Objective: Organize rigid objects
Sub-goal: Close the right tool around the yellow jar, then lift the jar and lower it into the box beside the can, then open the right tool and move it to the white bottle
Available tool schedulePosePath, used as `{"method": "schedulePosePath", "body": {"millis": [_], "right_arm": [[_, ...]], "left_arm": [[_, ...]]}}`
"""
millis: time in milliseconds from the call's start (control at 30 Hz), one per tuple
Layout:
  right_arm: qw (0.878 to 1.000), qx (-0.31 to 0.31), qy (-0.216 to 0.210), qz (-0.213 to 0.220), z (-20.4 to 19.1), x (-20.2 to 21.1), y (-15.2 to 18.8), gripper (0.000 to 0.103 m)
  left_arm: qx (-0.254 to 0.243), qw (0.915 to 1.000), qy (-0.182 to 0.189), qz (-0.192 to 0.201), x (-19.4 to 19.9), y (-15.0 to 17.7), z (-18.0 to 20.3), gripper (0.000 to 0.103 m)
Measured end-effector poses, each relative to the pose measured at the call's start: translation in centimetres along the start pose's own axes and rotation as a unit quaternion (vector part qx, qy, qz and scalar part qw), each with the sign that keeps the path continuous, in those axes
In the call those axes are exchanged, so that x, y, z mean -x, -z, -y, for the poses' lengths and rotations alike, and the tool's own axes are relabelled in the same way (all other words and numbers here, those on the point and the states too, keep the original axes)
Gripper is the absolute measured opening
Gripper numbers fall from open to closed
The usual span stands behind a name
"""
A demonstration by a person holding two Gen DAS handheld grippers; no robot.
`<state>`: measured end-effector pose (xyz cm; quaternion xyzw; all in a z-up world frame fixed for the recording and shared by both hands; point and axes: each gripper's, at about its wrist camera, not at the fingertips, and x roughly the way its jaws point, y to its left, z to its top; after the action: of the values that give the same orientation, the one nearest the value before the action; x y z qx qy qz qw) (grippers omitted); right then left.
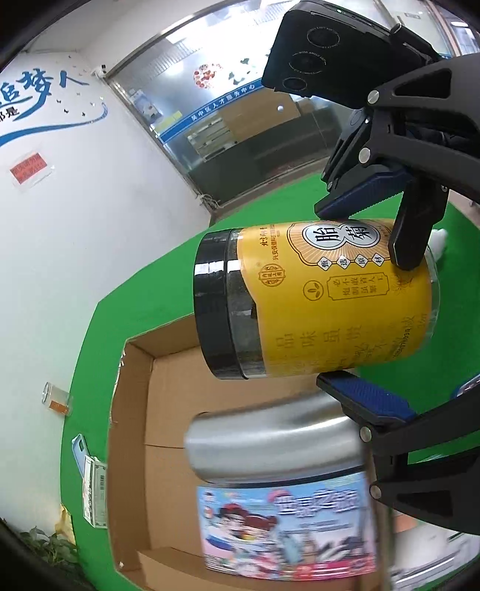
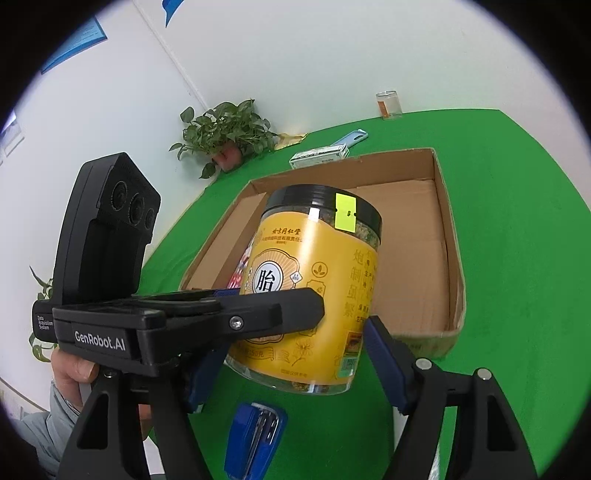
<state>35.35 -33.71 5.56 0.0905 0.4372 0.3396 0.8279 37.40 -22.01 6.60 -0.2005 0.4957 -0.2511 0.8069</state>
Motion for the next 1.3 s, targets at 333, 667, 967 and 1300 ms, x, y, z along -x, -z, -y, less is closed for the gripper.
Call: {"method": "schedulePosePath", "body": {"millis": [333,667,967,1300], "right_arm": [[0.998,-0.012,-0.004,-0.064,3.5,-5.2,-1.9,0.066],[0.994,-0.029,-0.005,-0.105,5.8,-7.3,-2.1,0.064],[0.992,-0.048,-0.002,-0.119,6.9,-8.4,-1.4,0.051],[0.986,0.050,0.148,0.061,2.4,-1.5,3.9,0.092]], "left_arm": [[0.015,0.9972,-0.058,-0.046,-5.8,-3.3,-4.1,0.081],[0.031,0.9926,-0.092,-0.073,-8.7,-4.6,-4.1,0.080],[0.011,0.9945,-0.103,-0.014,-4.5,-3.0,-4.7,0.080],[-0.067,0.9543,-0.214,0.198,6.3,4.8,-5.6,0.102]]}}
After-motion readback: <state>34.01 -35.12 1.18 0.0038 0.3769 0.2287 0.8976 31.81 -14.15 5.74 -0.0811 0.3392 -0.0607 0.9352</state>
